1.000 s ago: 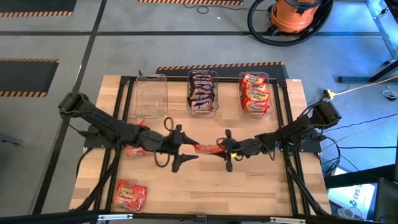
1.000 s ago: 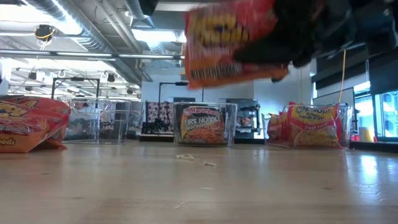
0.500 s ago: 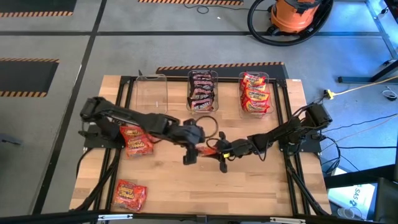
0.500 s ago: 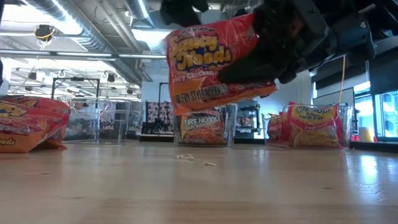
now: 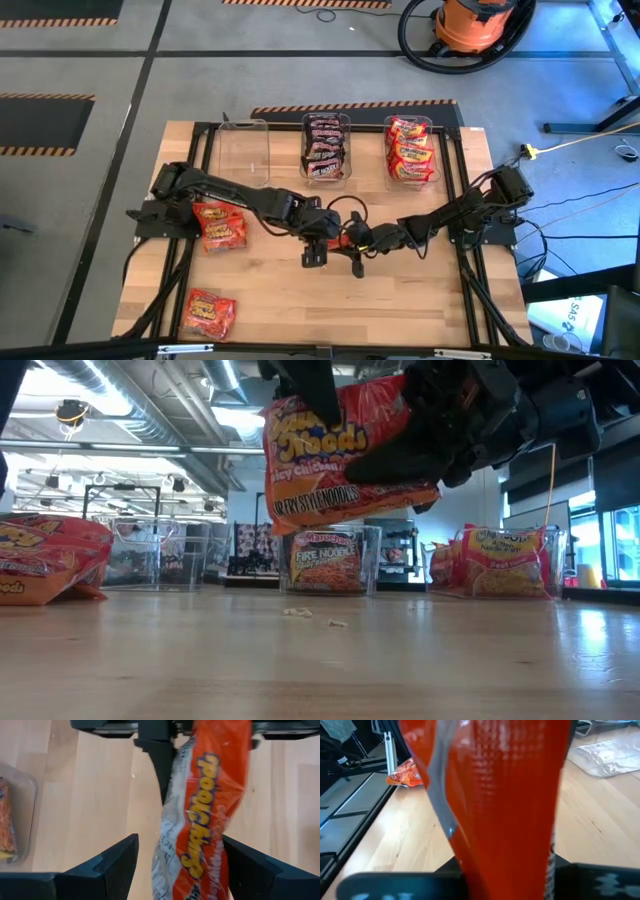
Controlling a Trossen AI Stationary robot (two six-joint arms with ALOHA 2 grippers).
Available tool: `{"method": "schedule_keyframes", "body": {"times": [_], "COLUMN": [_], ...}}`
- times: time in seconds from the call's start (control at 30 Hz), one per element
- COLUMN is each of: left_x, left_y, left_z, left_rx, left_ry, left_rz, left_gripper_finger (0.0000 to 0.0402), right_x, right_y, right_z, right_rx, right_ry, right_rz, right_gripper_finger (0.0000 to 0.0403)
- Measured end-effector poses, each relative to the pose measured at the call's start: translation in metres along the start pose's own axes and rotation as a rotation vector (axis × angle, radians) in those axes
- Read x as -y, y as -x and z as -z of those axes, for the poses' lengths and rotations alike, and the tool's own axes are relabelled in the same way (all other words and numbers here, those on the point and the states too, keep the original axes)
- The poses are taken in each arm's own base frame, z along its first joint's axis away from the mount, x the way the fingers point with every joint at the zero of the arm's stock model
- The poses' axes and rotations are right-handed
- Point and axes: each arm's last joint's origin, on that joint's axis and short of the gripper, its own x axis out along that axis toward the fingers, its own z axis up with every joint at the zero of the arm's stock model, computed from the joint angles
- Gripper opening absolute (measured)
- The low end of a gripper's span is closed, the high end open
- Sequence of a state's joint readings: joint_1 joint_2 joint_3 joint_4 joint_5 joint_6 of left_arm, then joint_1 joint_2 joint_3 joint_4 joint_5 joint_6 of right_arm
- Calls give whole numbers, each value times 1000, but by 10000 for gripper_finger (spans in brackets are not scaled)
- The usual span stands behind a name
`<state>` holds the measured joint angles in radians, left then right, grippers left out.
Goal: Sort Maruchan noodles
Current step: Put the orange noodle pack into the left transparent bin
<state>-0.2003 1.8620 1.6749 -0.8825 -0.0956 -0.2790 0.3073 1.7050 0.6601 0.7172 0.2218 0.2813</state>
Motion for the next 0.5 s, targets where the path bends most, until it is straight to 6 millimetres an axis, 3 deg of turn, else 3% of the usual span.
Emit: {"method": "schedule_keyframes", "body": {"times": [0.27, 0.4, 0.5], "left_x": [1, 1, 1], "left_y": [-16, -22, -20], "left_z": [2, 2, 2], "left_rx": [-36, -58, -53], "left_ry": [-1, 1, -4], "left_rz": [-13, 0, 2], "left_gripper_finger": [248, 203, 154], "right_x": [-1, -1, -2], "right_y": [0, 0, 0], "right_z": [-3, -4, -6], "right_rx": [31, 49, 61], "right_ry": [-9, -13, -17], "right_rz": [-5, -15, -18], "right_gripper_finger": [64, 71, 101]}}
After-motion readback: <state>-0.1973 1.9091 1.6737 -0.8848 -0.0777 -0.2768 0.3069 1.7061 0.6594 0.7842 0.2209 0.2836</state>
